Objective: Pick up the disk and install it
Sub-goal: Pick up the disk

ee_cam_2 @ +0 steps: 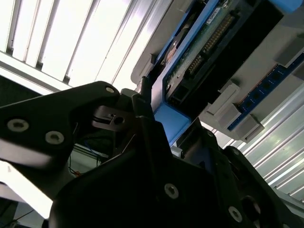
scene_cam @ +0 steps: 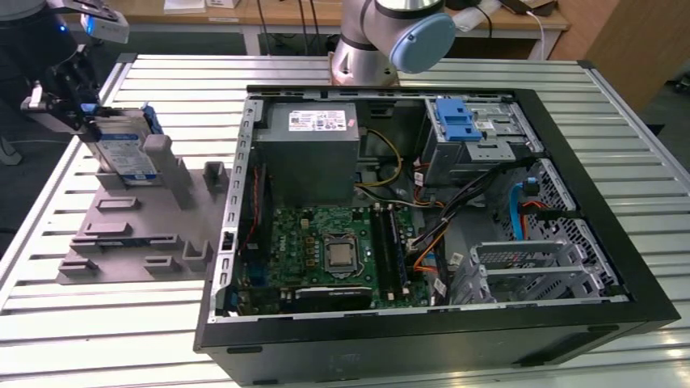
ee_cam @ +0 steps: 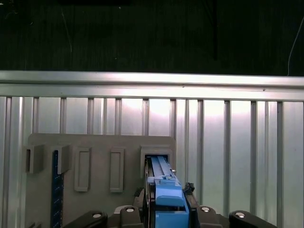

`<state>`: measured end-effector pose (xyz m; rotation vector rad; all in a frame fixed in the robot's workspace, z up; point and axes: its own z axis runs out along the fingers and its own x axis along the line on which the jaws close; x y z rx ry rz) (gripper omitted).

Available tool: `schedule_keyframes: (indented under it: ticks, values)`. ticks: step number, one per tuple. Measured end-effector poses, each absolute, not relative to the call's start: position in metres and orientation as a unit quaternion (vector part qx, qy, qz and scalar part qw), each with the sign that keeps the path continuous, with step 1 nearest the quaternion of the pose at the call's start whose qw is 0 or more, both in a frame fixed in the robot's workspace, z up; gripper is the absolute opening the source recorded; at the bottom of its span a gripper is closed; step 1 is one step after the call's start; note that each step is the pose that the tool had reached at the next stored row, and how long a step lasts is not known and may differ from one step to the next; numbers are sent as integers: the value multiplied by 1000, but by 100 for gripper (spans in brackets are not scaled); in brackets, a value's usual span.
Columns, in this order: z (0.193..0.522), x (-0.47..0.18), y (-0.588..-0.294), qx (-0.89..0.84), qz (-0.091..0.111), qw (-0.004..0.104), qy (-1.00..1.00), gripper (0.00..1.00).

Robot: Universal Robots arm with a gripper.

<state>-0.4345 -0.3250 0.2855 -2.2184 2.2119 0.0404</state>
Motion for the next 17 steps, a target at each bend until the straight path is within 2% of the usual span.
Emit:
schedule_keyframes:
  ticks: [1, 2, 5, 6, 17]
  values:
    - [285, -434, -325, -708, 13, 4, 706, 49]
    - [285, -434, -325, -708, 13, 4, 706, 42]
    - [285, -434, -325, -708, 13, 4, 706, 41]
    - [285, -434, -325, -708, 13, 4, 706, 37]
    - [285, -434, -325, -708, 13, 5, 706, 37]
